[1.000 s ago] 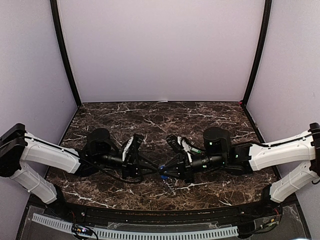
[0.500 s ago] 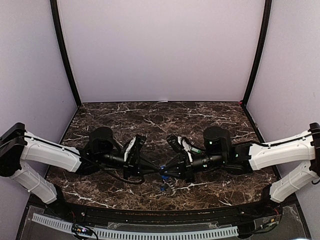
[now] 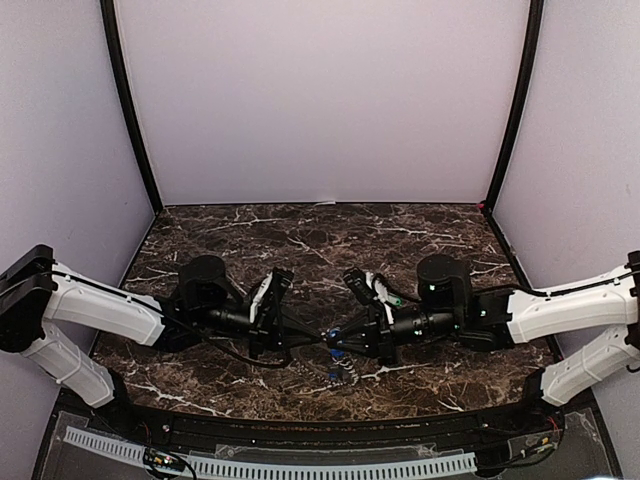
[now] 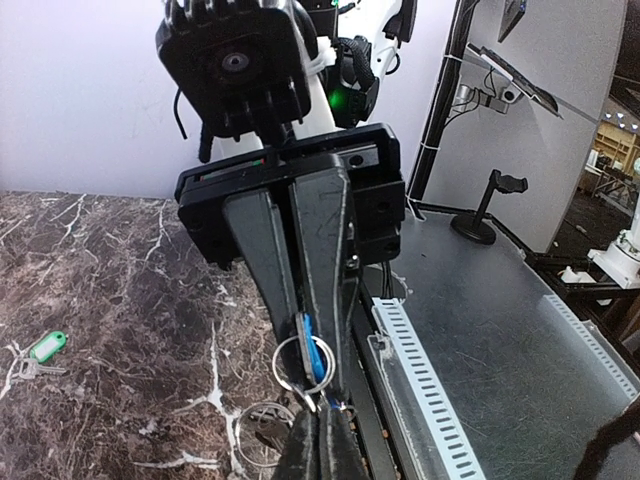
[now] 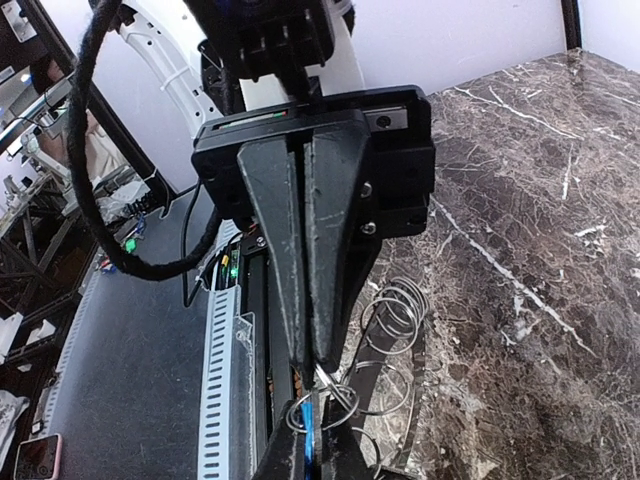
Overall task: Remove the keys from the keyring
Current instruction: Adjust the keyring to the key storage ring.
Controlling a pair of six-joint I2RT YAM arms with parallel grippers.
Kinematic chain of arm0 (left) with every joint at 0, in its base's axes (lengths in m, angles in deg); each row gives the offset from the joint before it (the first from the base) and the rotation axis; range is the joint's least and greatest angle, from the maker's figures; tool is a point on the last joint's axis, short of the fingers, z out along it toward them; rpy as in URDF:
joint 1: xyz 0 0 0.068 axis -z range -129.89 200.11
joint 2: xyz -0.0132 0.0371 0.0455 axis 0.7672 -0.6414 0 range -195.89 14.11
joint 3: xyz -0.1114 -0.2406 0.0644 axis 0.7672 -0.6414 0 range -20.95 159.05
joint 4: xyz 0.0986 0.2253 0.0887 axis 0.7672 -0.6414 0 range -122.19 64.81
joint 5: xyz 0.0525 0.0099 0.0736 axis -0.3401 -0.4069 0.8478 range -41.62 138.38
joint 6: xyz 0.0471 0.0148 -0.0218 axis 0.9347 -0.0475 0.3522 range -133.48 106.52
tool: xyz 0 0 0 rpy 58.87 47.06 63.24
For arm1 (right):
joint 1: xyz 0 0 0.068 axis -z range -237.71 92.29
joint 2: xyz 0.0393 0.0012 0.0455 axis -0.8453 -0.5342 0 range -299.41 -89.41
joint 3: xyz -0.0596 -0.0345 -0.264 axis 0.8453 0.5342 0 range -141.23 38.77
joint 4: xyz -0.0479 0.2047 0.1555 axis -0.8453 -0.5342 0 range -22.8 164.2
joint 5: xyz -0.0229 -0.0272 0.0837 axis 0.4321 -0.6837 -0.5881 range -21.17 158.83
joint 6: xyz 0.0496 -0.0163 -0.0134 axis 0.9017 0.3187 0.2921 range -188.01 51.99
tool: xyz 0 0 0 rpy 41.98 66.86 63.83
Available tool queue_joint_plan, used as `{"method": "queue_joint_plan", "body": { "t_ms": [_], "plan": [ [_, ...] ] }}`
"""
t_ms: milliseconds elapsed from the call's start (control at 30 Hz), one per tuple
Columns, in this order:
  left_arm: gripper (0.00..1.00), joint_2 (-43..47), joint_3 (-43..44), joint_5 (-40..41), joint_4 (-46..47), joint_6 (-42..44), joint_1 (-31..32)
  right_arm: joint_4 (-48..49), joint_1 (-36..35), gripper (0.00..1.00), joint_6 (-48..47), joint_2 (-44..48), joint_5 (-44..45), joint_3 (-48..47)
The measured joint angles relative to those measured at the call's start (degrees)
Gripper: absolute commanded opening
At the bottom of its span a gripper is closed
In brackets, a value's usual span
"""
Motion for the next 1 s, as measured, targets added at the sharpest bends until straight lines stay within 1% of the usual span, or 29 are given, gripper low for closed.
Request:
{"method": "queue_joint_plan", "body": {
  "t_ms": [233, 600, 767, 1000],
  "plan": [
    [0.00, 0.13, -0.87, 1.11, 3.08, -1.03, 0.33, -0.33, 0.11, 0.00, 1.09, 2.67, 2.08, 2.29],
    [0.00, 0.15, -1.51, 2.16, 5.29, -1.95, 0.63, 0.79, 0.11, 0.00, 2.58, 3.26, 2.27, 3.30],
    [0.00, 0.85, -3.08, 3.02, 7.23, -2.56, 0.66, 0.96, 0.11, 0.00, 2.99, 2.05, 0.94, 2.97],
    [0.00, 2.58, -5.07, 4.09, 7.72, -2.56, 0.63, 1.03, 0.50, 0.00, 4.55, -1.77, -3.19, 0.92]
  ]
}}
